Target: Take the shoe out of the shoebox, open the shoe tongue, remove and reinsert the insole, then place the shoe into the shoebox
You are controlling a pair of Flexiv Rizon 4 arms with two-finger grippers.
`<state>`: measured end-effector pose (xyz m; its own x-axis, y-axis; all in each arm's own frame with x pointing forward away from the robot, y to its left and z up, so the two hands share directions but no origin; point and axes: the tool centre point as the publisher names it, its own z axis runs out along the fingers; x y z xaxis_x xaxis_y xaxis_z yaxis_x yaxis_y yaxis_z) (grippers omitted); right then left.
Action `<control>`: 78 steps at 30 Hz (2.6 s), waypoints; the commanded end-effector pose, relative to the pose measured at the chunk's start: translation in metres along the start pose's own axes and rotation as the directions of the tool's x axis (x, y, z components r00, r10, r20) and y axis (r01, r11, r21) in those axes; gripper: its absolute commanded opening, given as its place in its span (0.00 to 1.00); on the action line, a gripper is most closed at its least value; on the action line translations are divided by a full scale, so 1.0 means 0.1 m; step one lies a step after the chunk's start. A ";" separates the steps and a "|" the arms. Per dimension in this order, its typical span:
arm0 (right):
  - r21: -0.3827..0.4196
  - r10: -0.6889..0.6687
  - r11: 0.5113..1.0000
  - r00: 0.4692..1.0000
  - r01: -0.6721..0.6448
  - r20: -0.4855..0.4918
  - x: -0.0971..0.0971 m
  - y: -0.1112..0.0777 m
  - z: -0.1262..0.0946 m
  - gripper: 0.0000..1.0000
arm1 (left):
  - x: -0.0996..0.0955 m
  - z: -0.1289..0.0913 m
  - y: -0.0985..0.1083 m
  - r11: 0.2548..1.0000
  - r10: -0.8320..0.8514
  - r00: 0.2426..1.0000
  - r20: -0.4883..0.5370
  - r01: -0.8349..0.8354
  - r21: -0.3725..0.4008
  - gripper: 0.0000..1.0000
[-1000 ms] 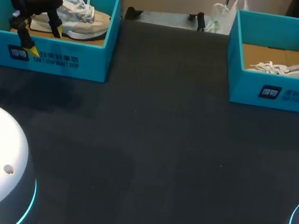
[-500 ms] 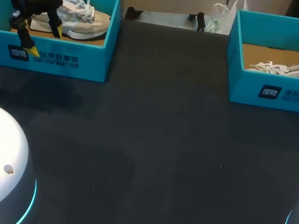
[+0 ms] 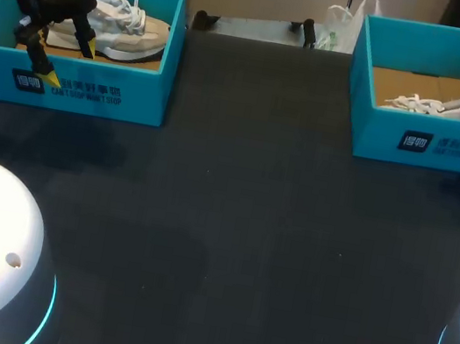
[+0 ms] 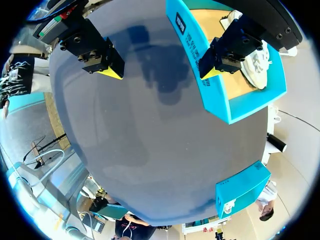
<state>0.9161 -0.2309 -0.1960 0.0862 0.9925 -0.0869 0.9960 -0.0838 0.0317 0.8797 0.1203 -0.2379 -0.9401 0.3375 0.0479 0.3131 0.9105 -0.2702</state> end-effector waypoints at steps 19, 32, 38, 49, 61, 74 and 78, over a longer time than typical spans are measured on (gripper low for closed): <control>-0.011 0.002 1.000 1.000 -0.002 0.000 -0.01 -0.03 0.00 1.00 | -0.76 -0.60 1.54 0.832 0.543 0.837 -0.068 -0.548 -0.091 1.00; -0.011 0.002 1.000 1.000 -0.002 0.000 -0.01 -0.03 0.00 1.00 | -0.98 -0.80 1.90 0.894 0.447 0.894 -0.036 -0.447 -0.022 1.00; -0.011 0.002 1.000 1.000 -0.002 0.000 -0.01 -0.03 0.00 1.00 | -0.98 -0.80 1.90 0.894 0.447 0.894 -0.036 -0.447 -0.022 1.00; -0.011 0.002 1.000 1.000 -0.002 0.000 -0.01 -0.03 0.00 1.00 | -0.98 -0.80 1.90 0.894 0.447 0.894 -0.036 -0.447 -0.022 1.00; -0.011 0.002 1.000 1.000 -0.002 0.000 -0.01 -0.03 0.00 1.00 | -1.41 -0.86 2.42 0.702 0.711 0.703 -0.013 -0.710 -0.044 1.00; -0.011 0.002 1.000 1.000 -0.002 0.000 -0.01 -0.03 0.00 1.00 | -1.49 -0.89 2.49 0.719 0.692 0.722 -0.028 -0.692 -0.070 1.00; -0.011 0.002 1.000 1.000 -0.002 0.000 -0.01 -0.03 0.00 1.00 | -1.49 -0.89 2.49 0.719 0.692 0.722 -0.028 -0.692 -0.070 1.00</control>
<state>0.9140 -0.2315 -0.1967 0.0864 0.9926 -0.0854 0.9957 -0.0832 0.0408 1.1053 0.3160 -0.2278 -0.4602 0.8783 -0.1295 0.8849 0.4419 -0.1472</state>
